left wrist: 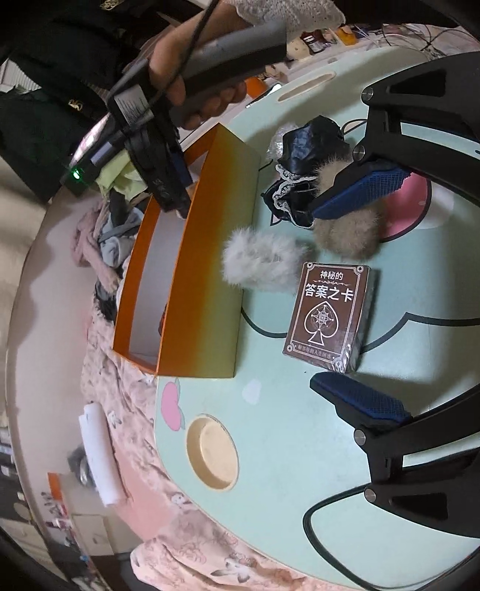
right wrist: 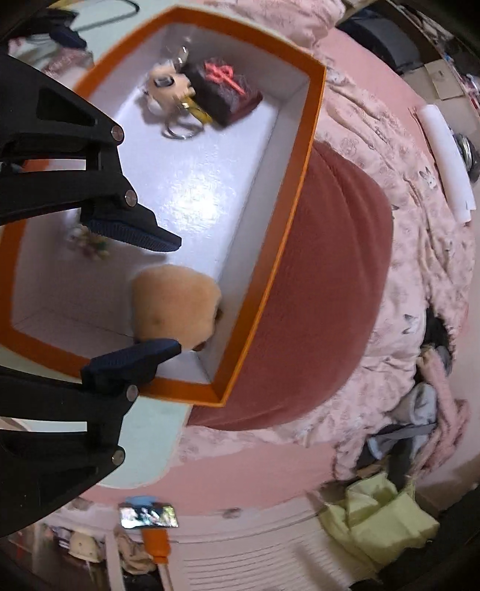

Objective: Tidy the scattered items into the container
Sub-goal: 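Grasp the tan plush ball in the box with the right gripper, set it down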

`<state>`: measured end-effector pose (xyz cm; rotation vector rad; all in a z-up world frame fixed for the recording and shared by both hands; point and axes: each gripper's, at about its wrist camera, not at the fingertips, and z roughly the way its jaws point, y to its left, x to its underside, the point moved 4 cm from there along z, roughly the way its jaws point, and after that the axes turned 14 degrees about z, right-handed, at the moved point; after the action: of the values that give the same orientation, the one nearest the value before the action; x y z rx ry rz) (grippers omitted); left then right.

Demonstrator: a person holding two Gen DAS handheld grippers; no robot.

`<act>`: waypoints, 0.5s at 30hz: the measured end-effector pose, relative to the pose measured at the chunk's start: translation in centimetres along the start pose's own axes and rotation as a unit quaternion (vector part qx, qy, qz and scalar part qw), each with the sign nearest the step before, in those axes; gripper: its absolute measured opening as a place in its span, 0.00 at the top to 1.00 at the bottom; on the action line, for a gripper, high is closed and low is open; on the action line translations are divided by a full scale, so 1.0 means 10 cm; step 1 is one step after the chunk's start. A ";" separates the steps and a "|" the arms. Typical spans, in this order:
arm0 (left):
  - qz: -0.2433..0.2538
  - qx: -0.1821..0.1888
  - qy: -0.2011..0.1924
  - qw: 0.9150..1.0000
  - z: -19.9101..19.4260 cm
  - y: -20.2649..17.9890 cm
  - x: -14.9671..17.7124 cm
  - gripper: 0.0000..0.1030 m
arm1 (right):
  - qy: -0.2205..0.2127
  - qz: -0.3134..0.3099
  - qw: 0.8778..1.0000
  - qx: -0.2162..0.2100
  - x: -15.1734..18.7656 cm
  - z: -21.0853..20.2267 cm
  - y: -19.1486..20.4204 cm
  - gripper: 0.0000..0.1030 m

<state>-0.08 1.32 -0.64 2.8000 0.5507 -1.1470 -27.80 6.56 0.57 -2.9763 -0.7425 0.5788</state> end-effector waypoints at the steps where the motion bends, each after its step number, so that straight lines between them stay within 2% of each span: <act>1: 0.000 -0.001 0.000 1.000 0.00 0.00 0.00 0.18 | 0.004 -0.008 1.000 0.012 0.02 0.04 0.02 0.61; 4: -0.004 0.000 0.002 1.000 0.00 0.01 0.00 0.18 | -0.015 -0.039 0.999 0.033 0.05 0.06 0.11 0.67; 7: -0.006 0.001 0.003 1.000 0.01 0.01 0.00 0.18 | -0.034 -0.014 0.999 0.013 0.05 -0.04 0.05 0.72; 10: -0.009 -0.001 0.004 1.000 0.02 0.02 -0.01 0.18 | -0.076 0.024 0.996 -0.040 0.06 -0.35 -0.05 0.72; 13: -0.013 -0.001 0.004 1.000 0.02 0.04 -0.02 0.18 | -0.116 0.037 0.987 -0.109 0.25 -0.83 -0.12 0.72; 15: -0.017 -0.002 0.003 1.000 0.01 0.05 -0.02 0.18 | -0.133 0.034 0.981 -0.134 0.43 -1.03 -0.15 0.71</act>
<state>-0.15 0.76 -0.64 2.8028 0.6029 -1.1433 -21.24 10.53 8.86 -3.2186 -0.7956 0.9705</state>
